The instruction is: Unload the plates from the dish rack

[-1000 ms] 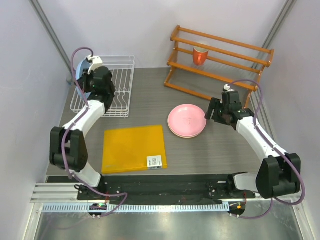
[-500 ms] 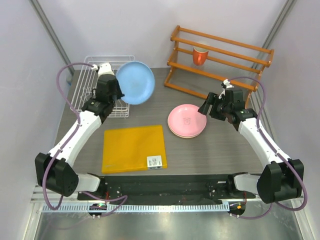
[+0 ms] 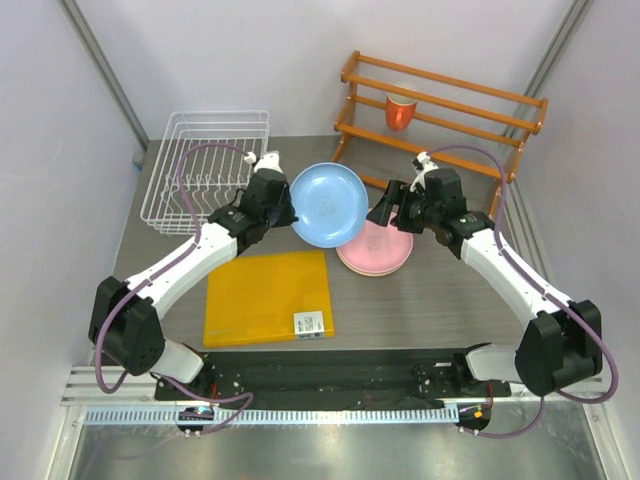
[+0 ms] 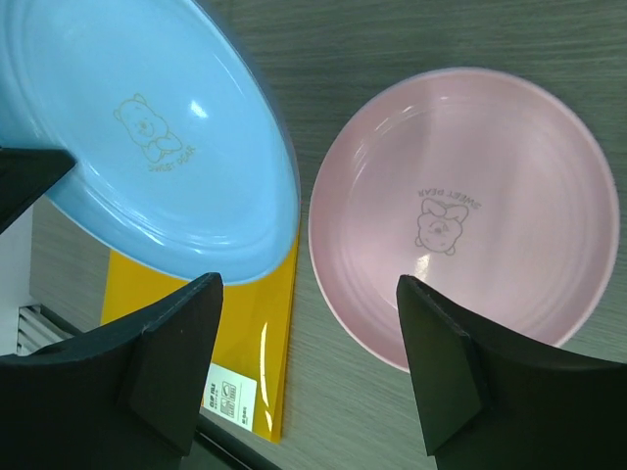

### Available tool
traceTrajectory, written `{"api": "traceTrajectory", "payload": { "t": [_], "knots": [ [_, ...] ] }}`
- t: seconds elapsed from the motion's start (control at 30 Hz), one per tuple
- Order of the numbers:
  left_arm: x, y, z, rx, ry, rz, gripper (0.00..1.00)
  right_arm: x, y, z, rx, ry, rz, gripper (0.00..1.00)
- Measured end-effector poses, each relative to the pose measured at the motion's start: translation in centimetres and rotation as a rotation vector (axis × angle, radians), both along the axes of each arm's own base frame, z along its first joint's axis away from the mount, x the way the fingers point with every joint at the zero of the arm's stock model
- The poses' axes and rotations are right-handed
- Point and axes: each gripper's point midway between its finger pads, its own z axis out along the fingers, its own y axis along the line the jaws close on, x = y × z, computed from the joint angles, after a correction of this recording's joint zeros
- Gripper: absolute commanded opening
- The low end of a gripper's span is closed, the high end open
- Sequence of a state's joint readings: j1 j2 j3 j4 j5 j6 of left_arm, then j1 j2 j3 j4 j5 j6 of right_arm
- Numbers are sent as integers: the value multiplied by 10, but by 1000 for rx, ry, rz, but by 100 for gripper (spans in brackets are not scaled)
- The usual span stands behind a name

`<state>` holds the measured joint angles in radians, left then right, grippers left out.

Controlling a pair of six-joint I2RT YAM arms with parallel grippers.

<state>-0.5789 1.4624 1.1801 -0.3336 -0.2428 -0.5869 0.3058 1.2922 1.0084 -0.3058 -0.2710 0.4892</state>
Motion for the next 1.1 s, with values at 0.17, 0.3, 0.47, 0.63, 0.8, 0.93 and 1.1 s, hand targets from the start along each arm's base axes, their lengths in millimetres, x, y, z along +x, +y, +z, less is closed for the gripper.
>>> {"api": "traceTrajectory", "payload": {
  "t": [0.17,0.3,0.47,0.63,0.8,0.93,1.1],
  "knots": [
    [-8,-16,-4,-3,11,-32,0,1,10,-22,-18,56,20,66],
    [-13,-26,-10,7,22,-56,0,3,13,-37,-32,90,27,44],
    [-17,-35,-10,1,21,-82,0,6,15,-49,-40,117,30,34],
    [-17,-42,-6,-25,7,-111,0,7,16,-54,-43,125,36,21],
    [-18,-35,-11,-11,9,-104,0,8,20,-51,-28,106,62,1],
    [-19,-31,-13,-7,10,-103,0,7,21,-52,-31,107,70,1],
    [-19,-32,-11,-10,-3,-108,64,5,17,-49,-39,95,61,1]
  ]
}}
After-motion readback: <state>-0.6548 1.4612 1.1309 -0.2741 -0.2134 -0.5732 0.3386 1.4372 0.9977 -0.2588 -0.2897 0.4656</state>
